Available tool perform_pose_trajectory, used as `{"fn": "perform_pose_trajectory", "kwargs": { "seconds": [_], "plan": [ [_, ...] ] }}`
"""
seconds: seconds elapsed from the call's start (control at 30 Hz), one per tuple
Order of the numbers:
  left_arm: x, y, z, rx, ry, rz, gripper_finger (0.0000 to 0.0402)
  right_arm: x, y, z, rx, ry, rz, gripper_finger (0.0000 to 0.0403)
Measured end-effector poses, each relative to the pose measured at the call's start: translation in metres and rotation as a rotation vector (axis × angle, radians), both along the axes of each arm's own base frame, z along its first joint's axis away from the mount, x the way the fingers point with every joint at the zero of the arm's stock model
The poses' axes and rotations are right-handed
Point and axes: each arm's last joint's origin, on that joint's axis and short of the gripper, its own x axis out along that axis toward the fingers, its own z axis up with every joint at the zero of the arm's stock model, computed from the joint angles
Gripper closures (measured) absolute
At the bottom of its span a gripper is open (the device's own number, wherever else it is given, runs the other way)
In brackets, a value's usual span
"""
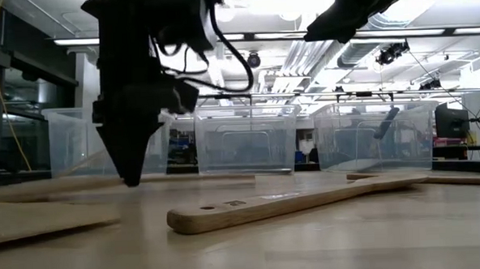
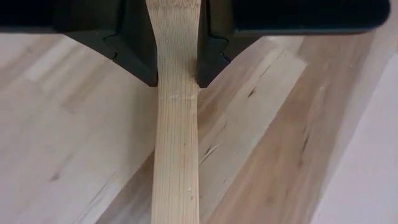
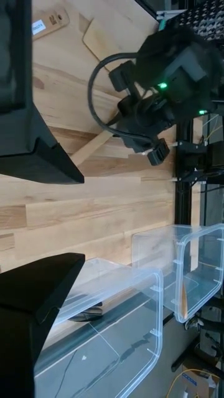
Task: Pick & Place Kitchen Items
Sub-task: Put the brown wooden spoon into the left transparent bin
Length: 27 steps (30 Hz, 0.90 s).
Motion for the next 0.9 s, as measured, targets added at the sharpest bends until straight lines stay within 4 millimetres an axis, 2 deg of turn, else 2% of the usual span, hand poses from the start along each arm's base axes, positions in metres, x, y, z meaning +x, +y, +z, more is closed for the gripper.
{"fn": "perform_pose_trajectory", "kwargs": {
  "seconds": [0.23, 0.5, 0.67, 0.9],
  "plan": [
    [-0.009, 0.004, 0.031, 0.000, -0.091, 0.041, 0.0320, 0.000, 0.000, 0.000, 0.000, 0.000, 0.000, 0.0219],
    [-0.030, 0.011, 0.078, 0.012, -0.225, 0.194, 0.0320, 0.000, 0.000, 0.000, 0.000, -0.001, 0.000, 0.0219],
    [-0.036, 0.015, 0.109, 0.086, -0.247, 0.260, 0.0320, 0.000, 0.000, 0.000, 0.000, 0.000, -0.001, 0.0219],
    [-0.035, 0.041, 0.160, 0.233, -0.336, 0.374, 0.0320, 0.000, 0.000, 0.000, 0.001, 0.000, 0.002, 0.0219]
  ]
}}
